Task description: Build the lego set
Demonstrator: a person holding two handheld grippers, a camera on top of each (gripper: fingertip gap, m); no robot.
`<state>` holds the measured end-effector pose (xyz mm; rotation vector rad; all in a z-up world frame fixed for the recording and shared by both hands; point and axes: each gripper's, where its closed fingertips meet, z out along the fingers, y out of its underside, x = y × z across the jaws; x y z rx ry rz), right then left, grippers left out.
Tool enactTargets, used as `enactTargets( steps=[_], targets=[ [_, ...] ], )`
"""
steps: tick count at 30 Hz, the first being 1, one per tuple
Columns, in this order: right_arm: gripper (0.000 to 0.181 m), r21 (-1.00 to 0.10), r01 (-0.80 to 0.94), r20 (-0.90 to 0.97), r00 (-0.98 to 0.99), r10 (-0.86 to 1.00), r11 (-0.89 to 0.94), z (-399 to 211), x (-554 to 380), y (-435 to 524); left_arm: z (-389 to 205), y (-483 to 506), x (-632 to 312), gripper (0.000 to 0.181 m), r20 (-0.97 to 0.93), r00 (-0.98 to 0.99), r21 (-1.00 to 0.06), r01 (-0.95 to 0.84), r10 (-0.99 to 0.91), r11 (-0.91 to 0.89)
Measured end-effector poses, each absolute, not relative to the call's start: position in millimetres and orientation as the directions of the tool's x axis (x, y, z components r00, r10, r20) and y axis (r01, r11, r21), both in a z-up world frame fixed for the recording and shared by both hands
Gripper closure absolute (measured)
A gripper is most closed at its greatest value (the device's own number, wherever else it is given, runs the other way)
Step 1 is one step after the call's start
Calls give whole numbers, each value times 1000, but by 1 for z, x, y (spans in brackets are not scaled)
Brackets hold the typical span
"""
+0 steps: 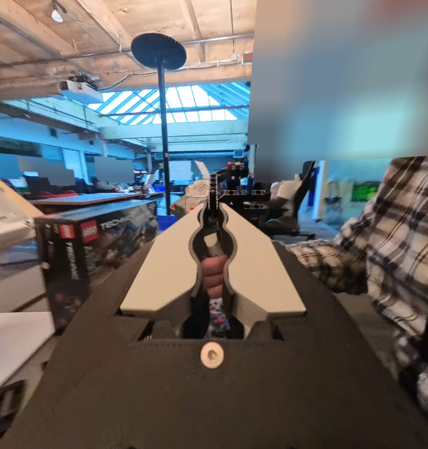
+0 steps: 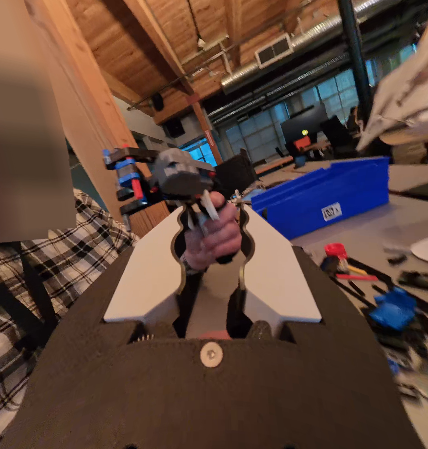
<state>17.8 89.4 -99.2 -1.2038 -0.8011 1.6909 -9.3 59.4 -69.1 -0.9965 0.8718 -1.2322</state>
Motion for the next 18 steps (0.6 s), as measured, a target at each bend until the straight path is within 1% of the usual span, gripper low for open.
enactTargets(
  steps=[1, 2, 4, 7, 9, 12, 14, 18],
  targets=[
    [137, -873, -300, -351, -161, 922, -385, -93, 14, 81, -72, 58, -6, 176, 40, 91, -937, 350, -995, -5],
    [139, -872, -312, -336, -179, 925, -377, -89, 10, 75, -69, 55, -7, 176, 89, 31, -916, 395, -996, -70],
    [135, -858, -352, -319, -203, 926, -373, -83, 9, 70, -66, 54, -8, 177, 206, -99, -862, 452, -974, -228],
    [137, -864, -398, -244, -205, 948, -308, -76, 11, 61, -69, 54, -5, 177, 335, -276, -773, 465, -901, -431],
    [140, -876, -410, -181, -208, 961, -253, -70, 10, 51, -72, 51, -1, 175, 384, -371, -727, 444, -846, -525],
    [148, -886, -427, -97, -208, 973, -180, -62, 13, 37, -74, 42, 7, 174, 408, -441, -704, 406, -799, -583],
    [150, -897, -416, -70, -202, 977, -150, -61, 16, 34, -76, 40, 11, 173, 410, -429, -715, 395, -804, -576],
    [153, -900, -399, -113, -181, 977, -178, -62, 17, 43, -85, 48, 16, 169, 448, -379, -728, 371, -810, -576]
  ],
)
